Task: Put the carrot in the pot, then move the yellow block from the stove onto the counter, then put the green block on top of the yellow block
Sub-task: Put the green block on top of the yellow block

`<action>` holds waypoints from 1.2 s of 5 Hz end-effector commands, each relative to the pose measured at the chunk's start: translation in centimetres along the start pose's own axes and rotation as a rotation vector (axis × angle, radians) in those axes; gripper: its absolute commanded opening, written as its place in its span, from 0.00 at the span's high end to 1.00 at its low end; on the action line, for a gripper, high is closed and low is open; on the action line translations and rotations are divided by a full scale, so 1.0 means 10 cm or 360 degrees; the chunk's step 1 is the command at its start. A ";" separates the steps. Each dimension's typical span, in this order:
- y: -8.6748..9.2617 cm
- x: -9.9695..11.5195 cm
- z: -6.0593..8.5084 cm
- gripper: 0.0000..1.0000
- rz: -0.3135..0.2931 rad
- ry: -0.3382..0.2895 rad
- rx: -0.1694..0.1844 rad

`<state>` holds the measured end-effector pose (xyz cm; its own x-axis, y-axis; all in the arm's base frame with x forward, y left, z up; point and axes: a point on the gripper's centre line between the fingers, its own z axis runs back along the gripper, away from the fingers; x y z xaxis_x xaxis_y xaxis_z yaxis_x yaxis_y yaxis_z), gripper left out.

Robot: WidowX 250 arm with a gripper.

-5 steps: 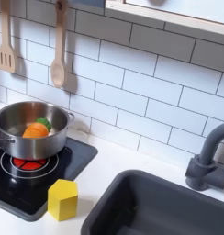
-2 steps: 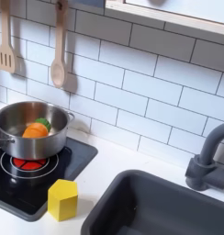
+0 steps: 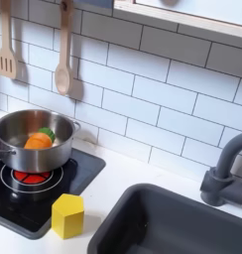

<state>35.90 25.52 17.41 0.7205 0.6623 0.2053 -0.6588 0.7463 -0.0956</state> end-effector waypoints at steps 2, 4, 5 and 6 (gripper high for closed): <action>-0.05 0.00 -0.11 0.00 -0.0026 0.0008 0.0033; -0.05 -0.01 -0.24 0.00 -0.0015 0.0043 0.0057; -0.03 0.00 -0.27 0.00 0.0017 0.0037 0.0054; -0.03 0.00 -0.28 1.00 -0.0013 0.0042 0.0077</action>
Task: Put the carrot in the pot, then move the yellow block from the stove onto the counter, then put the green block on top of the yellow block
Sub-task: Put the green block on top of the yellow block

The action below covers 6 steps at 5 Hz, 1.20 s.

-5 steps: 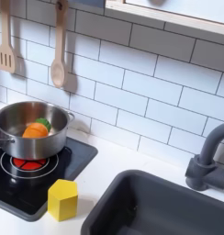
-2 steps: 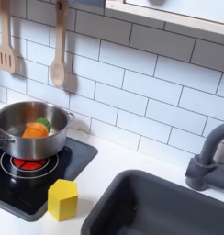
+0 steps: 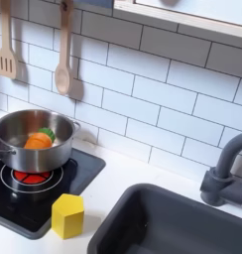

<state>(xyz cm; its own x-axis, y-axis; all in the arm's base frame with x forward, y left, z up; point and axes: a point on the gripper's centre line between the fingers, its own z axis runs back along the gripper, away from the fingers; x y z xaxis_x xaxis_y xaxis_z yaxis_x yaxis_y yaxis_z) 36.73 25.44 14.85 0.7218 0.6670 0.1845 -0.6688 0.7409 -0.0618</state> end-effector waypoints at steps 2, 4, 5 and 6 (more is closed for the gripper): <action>0.02 -0.02 -0.02 1.00 -0.0008 -0.0012 0.0010; 0.00 -0.03 0.06 1.00 -0.0022 -0.0015 -0.0022; -0.02 -0.05 0.07 1.00 -0.0031 0.0001 -0.0047; -0.02 -0.08 0.06 1.00 -0.0028 0.0027 -0.0073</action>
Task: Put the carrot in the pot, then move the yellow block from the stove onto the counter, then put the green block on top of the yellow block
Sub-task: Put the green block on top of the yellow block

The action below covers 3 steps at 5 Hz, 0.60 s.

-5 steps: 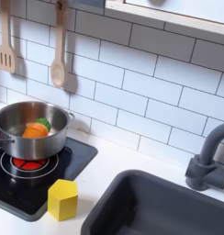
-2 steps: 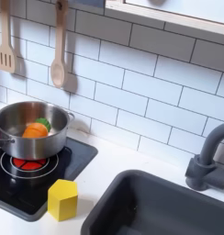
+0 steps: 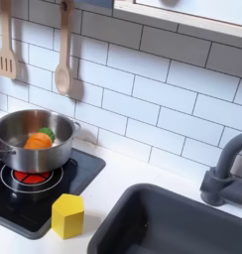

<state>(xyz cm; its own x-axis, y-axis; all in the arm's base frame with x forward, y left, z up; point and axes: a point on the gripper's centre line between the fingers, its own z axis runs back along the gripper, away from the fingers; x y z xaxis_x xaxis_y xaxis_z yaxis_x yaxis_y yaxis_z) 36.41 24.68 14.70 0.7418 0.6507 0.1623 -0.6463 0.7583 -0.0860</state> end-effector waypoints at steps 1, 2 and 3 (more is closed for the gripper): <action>0.00 -0.09 0.03 1.00 -0.0006 0.0014 -0.0035; -0.03 -0.17 0.08 1.00 -0.0046 0.0014 -0.0044; -0.02 -0.20 0.14 1.00 -0.0055 0.0000 -0.0058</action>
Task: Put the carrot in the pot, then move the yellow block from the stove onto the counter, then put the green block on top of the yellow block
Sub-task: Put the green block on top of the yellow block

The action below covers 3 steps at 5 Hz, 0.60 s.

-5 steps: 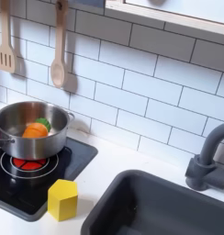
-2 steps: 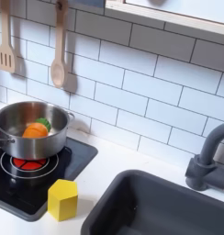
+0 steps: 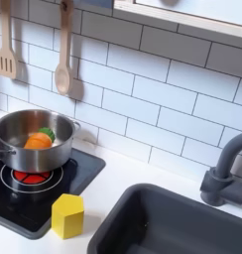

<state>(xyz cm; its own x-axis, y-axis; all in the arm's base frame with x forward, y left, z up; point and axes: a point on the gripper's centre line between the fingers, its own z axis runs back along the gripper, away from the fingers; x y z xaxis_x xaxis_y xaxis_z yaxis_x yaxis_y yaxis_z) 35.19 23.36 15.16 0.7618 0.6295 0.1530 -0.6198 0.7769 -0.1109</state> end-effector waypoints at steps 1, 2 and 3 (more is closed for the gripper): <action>-0.01 -0.08 0.14 1.00 -0.0027 -0.0039 -0.0011; 0.02 -0.18 0.17 1.00 -0.0045 -0.0040 -0.0019; 0.00 -0.26 0.20 1.00 -0.0069 -0.0042 -0.0034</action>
<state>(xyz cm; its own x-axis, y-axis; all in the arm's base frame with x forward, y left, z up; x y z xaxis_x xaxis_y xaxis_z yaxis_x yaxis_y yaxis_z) 32.69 21.91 17.07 0.7753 0.6018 0.1918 -0.5883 0.7985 -0.1272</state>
